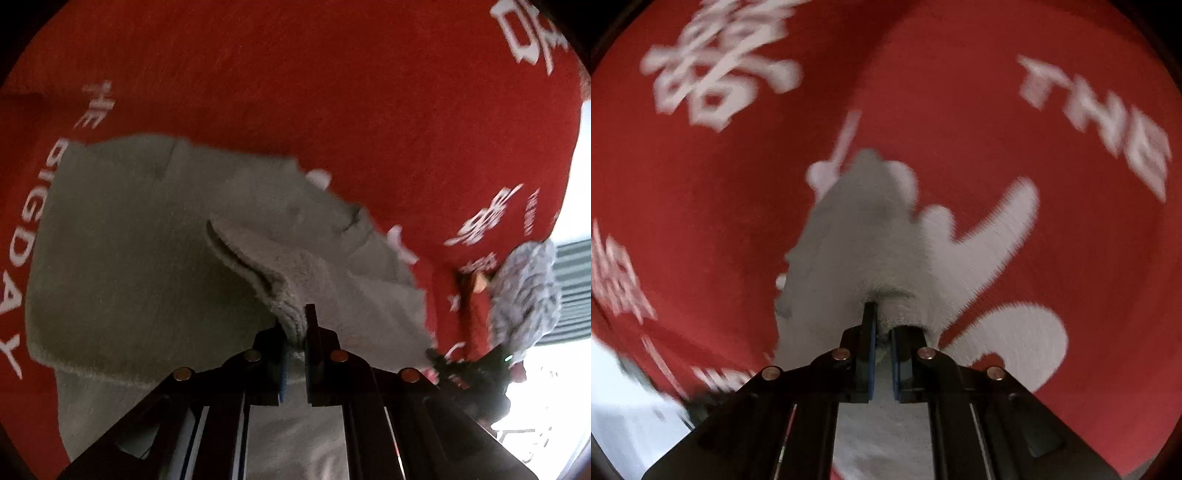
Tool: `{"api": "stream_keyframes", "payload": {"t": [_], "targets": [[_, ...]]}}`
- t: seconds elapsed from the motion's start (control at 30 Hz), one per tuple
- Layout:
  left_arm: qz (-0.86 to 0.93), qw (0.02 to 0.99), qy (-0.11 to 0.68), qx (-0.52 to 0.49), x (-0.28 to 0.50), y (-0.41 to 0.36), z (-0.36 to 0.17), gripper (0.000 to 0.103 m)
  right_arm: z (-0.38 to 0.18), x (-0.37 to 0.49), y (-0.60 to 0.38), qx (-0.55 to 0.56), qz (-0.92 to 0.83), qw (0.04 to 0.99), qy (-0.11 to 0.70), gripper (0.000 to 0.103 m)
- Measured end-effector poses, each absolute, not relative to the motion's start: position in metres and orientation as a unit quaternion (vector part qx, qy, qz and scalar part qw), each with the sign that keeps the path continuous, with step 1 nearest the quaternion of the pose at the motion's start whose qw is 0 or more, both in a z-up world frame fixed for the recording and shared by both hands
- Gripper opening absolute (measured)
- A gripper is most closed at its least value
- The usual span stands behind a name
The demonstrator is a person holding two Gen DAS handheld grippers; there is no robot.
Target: Fold small clothes
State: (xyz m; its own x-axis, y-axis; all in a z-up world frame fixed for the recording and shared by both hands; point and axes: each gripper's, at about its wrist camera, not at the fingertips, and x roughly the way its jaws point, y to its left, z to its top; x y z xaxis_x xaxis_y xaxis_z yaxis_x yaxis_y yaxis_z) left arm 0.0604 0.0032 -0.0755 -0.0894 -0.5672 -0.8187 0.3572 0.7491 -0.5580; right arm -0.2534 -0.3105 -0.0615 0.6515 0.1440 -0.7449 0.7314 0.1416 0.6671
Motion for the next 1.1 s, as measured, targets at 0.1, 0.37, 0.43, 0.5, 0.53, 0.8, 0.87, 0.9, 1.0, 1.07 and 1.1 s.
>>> {"api": "stream_keyframes", "payload": {"t": [0.1,0.37,0.43,0.5,0.53,0.8,0.87,0.9,1.0,1.07,1.1], "targets": [[-0.314,0.665,0.675,-0.053,0.051,0.008,-0.101,0.008,-0.073,-0.252,-0.311,0.574,-0.22,0.671,0.416,0.007],[-0.291,0.673,0.679,-0.038,0.051,0.022,-0.099,0.011,-0.049,-0.265,-0.305,0.518,-0.199,0.706,0.441,0.034],[-0.289,0.674,0.68,-0.023,0.05,0.019,-0.097,0.011,-0.05,-0.269,-0.317,0.53,-0.216,0.7,0.427,0.035],[-0.283,0.682,0.674,-0.004,0.049,0.018,-0.091,0.011,-0.064,-0.262,-0.327,0.557,-0.219,0.681,0.422,0.035],[-0.277,0.69,0.669,0.008,0.049,0.019,-0.087,0.011,-0.069,-0.258,-0.329,0.557,-0.217,0.678,0.428,0.035],[-0.19,0.738,0.639,0.099,0.053,0.057,-0.066,0.031,-0.064,-0.239,-0.317,0.453,-0.257,0.69,0.503,0.032],[-0.197,0.741,0.635,0.091,0.054,0.061,-0.056,0.031,-0.049,-0.243,-0.315,0.436,-0.272,0.698,0.498,0.032],[-0.205,0.744,0.629,0.091,0.054,0.059,-0.05,0.031,-0.042,-0.244,-0.313,0.431,-0.269,0.707,0.492,0.032],[-0.229,0.748,0.611,0.116,0.05,0.04,-0.046,0.031,-0.025,-0.23,-0.305,0.408,-0.24,0.732,0.49,0.032],[-0.235,0.744,0.612,0.128,0.048,0.021,-0.051,0.031,-0.023,-0.214,-0.299,0.39,-0.223,0.742,0.498,0.032],[-0.238,0.741,0.615,0.132,0.046,0.014,-0.055,0.031,-0.025,-0.205,-0.295,0.38,-0.218,0.744,0.505,0.032]]}}
